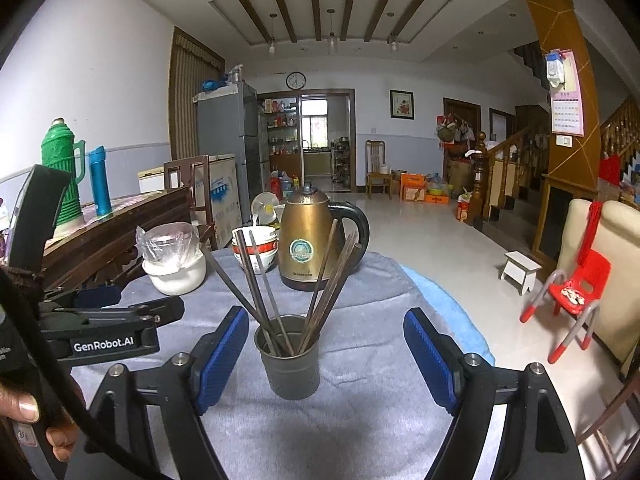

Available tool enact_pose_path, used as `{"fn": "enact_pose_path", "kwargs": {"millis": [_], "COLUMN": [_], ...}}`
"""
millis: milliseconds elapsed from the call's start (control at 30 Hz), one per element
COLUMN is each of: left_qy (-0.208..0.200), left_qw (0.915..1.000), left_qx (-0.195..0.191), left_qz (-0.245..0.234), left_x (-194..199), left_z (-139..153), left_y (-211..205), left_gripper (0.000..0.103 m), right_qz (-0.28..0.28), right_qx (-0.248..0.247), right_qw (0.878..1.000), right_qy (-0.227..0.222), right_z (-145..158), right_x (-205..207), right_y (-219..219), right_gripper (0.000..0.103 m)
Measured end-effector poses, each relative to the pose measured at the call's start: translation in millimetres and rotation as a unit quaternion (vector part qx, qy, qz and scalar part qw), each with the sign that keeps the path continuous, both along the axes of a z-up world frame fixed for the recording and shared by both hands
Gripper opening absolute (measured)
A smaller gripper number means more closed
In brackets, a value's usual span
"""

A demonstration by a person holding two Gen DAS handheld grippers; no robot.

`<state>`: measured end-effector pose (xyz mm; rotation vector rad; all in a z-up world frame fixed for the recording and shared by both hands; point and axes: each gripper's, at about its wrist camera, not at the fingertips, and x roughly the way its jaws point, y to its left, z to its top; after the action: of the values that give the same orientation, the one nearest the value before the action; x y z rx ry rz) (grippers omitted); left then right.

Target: Organize utensils

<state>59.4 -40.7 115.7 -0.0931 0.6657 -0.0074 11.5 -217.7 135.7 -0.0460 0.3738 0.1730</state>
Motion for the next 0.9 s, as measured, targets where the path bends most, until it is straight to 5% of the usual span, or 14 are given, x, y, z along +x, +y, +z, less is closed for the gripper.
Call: {"fn": "enact_pose_path", "kwargs": {"millis": [900], "left_qy": [0.001], "left_qw": [0.9995], "left_qx": [-0.019], "left_qz": [-0.026], "left_x": [7.5], "left_z": [1.9], "left_y": [-8.2], "left_gripper": [0.097], "right_qz": [-0.005], "right_qx": [-0.009], "right_qw": [1.0], "right_qy": [0.008], "right_z": [-3.0], "right_x": [10.1], "right_y": [-2.8], "right_gripper": [0.084]}}
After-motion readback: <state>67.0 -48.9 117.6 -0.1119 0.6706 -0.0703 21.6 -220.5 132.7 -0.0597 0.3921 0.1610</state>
